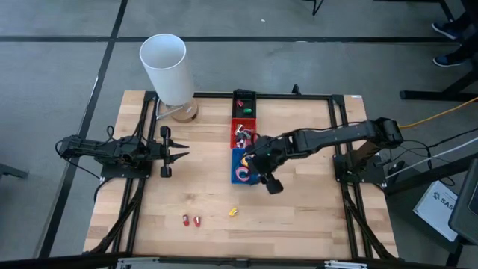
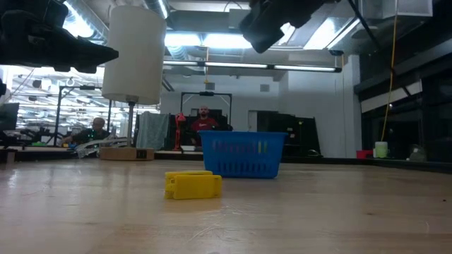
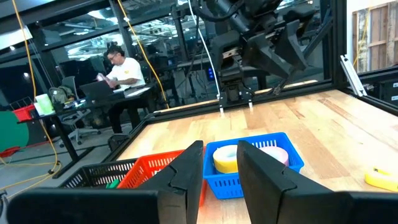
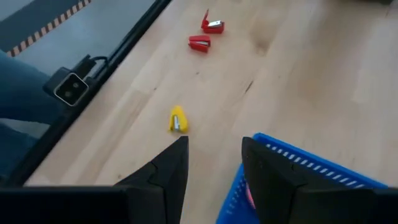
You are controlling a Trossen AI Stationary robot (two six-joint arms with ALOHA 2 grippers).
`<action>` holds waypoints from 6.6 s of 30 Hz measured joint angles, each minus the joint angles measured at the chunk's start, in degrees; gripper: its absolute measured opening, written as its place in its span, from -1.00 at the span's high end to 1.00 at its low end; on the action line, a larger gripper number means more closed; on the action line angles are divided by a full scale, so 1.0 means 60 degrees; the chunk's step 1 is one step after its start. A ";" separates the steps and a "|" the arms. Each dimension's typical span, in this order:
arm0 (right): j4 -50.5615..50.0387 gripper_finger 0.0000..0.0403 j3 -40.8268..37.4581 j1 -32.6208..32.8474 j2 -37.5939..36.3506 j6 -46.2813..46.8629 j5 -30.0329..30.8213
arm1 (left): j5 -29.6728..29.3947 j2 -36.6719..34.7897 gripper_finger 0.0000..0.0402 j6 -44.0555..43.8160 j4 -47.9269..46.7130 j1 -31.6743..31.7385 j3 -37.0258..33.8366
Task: Pick and place Stapler, Stapler remover, tape
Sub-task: Put the yellow stapler into the black bin
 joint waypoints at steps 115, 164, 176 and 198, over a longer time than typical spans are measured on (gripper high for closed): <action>-0.1652 0.74 0.5251 0.2690 0.5169 0.2246 0.2282 | 0.0000 0.0000 0.55 0.0000 0.0000 0.0000 0.0000; -0.4127 0.72 0.6738 -0.3373 0.2947 -0.1307 0.1226 | 0.0000 0.0000 0.54 0.0000 0.0004 0.0000 0.0000; -0.3855 0.72 0.6626 -0.5364 0.3356 -0.0829 0.1659 | 0.0000 0.0000 0.53 0.0000 0.0004 0.0004 0.0000; -0.1586 0.65 0.4132 -0.6523 0.4863 -0.1786 0.2084 | 0.0000 0.0000 0.53 0.0000 0.0000 0.0000 0.0000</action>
